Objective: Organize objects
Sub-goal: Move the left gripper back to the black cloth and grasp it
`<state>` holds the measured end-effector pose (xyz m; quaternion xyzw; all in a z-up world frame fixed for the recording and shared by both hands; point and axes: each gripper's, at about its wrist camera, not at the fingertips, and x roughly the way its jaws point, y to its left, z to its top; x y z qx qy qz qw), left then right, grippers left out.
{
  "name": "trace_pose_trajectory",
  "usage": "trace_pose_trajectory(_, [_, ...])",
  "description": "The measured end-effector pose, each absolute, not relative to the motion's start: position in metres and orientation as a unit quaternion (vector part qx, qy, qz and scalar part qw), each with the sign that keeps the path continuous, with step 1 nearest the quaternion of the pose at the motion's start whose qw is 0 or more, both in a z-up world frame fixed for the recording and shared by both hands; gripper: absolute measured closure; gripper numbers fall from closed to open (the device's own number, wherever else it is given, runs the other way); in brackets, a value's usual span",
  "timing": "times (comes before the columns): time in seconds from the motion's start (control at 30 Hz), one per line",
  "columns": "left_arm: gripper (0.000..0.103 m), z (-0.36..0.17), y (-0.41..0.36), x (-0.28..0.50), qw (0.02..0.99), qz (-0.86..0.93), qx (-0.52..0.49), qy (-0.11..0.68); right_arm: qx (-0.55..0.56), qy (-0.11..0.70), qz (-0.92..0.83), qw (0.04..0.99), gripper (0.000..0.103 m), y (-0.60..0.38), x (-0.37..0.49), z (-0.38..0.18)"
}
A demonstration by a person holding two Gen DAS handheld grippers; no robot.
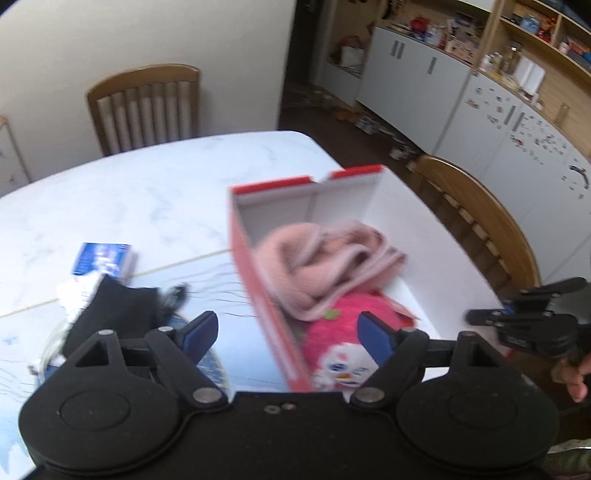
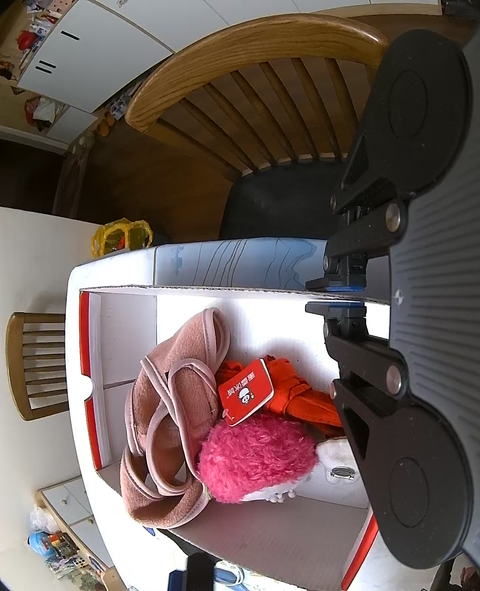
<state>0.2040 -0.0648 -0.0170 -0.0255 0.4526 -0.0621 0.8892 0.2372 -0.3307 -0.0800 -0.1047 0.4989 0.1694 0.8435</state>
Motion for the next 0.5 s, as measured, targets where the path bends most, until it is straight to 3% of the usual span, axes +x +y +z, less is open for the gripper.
trace_pose_trajectory(0.23, [0.015, -0.018, -0.019, 0.211, 0.892, -0.009, -0.029, 0.451, -0.113, 0.492, 0.162, 0.848, 0.098, -0.326, 0.237, -0.076])
trace_pose_trajectory(0.3, [0.003, -0.021, -0.005, 0.214, 0.892, 0.006, -0.030, 0.451, -0.115, 0.492, 0.159, 0.848, 0.098, -0.325, 0.237, -0.077])
trace_pose_trajectory(0.5, [0.001, -0.039, 0.034, 0.227, 0.888, 0.045, -0.037, 0.456, -0.116, 0.494, 0.148, 0.849, 0.098, -0.323, 0.237, -0.078])
